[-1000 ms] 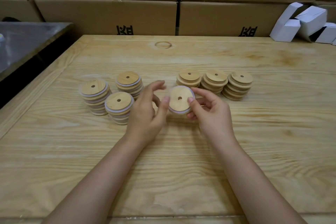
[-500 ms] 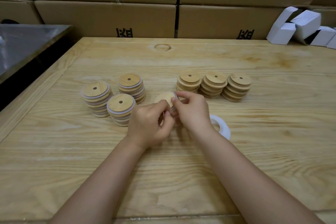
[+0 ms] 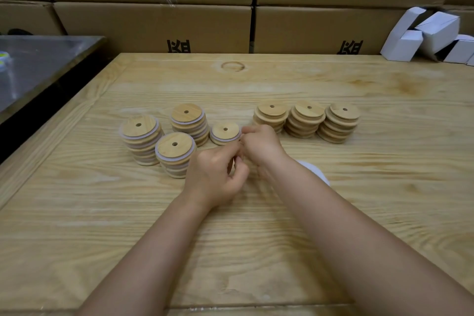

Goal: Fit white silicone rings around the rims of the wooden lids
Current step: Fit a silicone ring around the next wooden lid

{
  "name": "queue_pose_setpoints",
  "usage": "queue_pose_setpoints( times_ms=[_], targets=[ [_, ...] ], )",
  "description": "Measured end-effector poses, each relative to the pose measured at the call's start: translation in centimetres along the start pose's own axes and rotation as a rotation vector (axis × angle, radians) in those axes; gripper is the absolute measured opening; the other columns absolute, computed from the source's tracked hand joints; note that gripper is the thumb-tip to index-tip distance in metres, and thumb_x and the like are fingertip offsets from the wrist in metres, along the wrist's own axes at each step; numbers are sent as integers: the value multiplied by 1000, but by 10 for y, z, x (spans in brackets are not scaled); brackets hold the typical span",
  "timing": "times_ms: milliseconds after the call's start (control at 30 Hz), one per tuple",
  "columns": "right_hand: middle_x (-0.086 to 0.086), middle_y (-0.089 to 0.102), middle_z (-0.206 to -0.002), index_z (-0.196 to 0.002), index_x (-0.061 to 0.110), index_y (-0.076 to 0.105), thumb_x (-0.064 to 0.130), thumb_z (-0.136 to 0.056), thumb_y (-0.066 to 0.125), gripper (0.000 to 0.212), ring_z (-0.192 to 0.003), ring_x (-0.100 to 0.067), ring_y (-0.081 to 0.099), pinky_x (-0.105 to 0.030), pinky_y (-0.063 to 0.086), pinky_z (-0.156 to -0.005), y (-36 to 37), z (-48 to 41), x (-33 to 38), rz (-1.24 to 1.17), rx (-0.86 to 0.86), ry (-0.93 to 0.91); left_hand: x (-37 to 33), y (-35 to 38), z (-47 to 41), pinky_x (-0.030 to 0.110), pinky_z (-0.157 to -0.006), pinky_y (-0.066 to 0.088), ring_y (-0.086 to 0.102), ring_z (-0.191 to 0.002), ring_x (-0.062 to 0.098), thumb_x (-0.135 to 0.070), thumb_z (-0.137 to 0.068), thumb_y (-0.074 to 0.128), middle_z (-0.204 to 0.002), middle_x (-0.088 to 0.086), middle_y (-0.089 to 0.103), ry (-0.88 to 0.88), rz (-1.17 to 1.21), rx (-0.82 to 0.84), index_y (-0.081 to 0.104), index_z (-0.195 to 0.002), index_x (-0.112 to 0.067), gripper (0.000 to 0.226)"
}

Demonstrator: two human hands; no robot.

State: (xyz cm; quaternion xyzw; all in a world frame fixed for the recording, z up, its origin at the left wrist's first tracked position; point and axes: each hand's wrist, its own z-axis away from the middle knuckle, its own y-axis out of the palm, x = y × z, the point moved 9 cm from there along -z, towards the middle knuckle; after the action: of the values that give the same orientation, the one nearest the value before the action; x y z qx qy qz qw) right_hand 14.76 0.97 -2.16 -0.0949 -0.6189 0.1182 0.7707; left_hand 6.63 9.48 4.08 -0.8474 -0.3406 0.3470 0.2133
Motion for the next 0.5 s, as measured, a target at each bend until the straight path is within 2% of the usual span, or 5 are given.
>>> queue_pose_setpoints(
  times_ms=[100, 200, 300, 400, 500],
  targets=[
    [-5, 66, -95, -104, 9, 66, -5, -81, 43, 35, -92, -21, 60, -31, 49, -82, -3, 0, 6, 71, 24, -41, 2, 3, -1, 28, -42, 39, 46, -40, 24, -21, -71, 42, -45, 3, 48, -20, -5, 32, 57, -62, -6, 24],
    [-6, 68, -109, -110, 10, 66, 5, -88, 48, 29, -99, -23, 63, -32, 47, -92, -30, 16, 37, 268, -170, -336, 5, 14, 0, 30, -46, 43, 53, -46, 26, -27, -71, 41, -48, 0, 53, -40, -10, 130, 60, -65, -9, 27],
    [-5, 62, -115, -118, 11, 60, 16, -88, 54, 31, -111, -25, 48, -33, 36, -93, -48, 36, 70, 670, -407, -688, 12, 29, 3, 37, -54, 48, 57, -55, 28, -29, -74, 44, -51, -6, 49, -94, -38, 253, 63, -72, -13, 25],
    [-6, 46, -135, -135, 14, 43, 39, -89, 54, 53, -130, -28, 28, -38, 26, -103, -56, 19, 61, 993, -382, -606, 18, 36, 4, 38, -60, 49, 58, -61, 26, -30, -75, 45, -52, -9, 46, -135, -60, 293, 64, -78, -17, 23],
    [-10, 35, -145, -142, 13, 29, 53, -89, 48, 69, -139, -33, 13, -44, 15, -112, -62, 0, 48, 1075, -287, -486, 20, 37, 3, 38, -61, 49, 57, -62, 26, -30, -77, 46, -50, -11, 43, -149, -46, 299, 63, -79, -19, 20]
  ],
)
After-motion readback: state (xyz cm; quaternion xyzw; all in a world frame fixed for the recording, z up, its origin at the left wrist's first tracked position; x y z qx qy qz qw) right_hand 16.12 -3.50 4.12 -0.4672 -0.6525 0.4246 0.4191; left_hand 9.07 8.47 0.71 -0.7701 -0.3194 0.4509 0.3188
